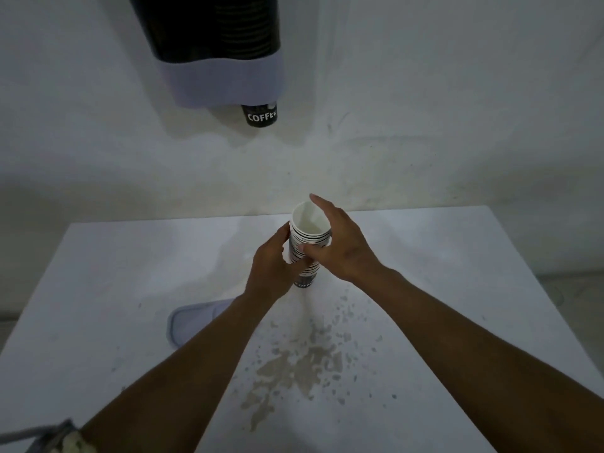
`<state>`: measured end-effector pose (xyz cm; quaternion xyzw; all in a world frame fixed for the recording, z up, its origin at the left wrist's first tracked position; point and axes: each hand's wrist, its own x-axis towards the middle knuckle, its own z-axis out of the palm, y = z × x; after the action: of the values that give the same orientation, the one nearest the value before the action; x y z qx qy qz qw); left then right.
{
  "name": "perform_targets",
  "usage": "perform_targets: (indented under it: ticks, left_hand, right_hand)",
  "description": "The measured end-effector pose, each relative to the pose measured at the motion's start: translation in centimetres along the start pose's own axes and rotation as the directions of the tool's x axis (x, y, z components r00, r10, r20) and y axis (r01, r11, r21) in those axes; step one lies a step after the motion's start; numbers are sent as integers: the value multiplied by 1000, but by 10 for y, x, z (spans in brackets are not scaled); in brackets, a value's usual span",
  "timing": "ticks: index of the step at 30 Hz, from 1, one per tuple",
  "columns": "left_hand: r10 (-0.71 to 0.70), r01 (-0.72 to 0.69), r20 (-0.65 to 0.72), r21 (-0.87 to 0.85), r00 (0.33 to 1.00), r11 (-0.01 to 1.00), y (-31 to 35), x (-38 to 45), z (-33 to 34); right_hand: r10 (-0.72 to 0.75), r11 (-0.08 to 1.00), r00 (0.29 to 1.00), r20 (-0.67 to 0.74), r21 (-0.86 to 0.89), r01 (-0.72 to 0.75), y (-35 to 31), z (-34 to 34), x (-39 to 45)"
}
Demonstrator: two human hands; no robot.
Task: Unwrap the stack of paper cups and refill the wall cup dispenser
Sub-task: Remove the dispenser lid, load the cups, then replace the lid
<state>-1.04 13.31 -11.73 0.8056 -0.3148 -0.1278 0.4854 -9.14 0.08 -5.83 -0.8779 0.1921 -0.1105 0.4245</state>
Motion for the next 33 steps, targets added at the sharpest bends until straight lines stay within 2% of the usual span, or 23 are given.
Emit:
perform_targets:
  ticks: [9, 15, 22, 28, 33]
  left_hand:
    - [48, -48, -9, -24, 999, 999, 0, 11, 10]
    - [47, -48, -26, -22, 999, 999, 3, 15, 12]
    - [26, -27, 51, 27, 998, 999, 3, 15, 12]
    - [60, -62, 64, 27, 996, 998, 4, 14, 8]
    - [62, -69, 78, 83, 995, 994, 7, 17, -3]
  right_hand:
    - [-16, 994, 999, -49, 106, 21, 20, -7, 12]
    - [19, 990, 1000, -1, 141, -19, 25, -9, 19]
    - [27, 983, 996, -83, 184, -11, 30, -13, 9]
    - [4, 985, 1000, -13, 175, -2, 27, -14, 11]
    - [-19, 979, 996, -89, 198, 36, 22, -12, 9]
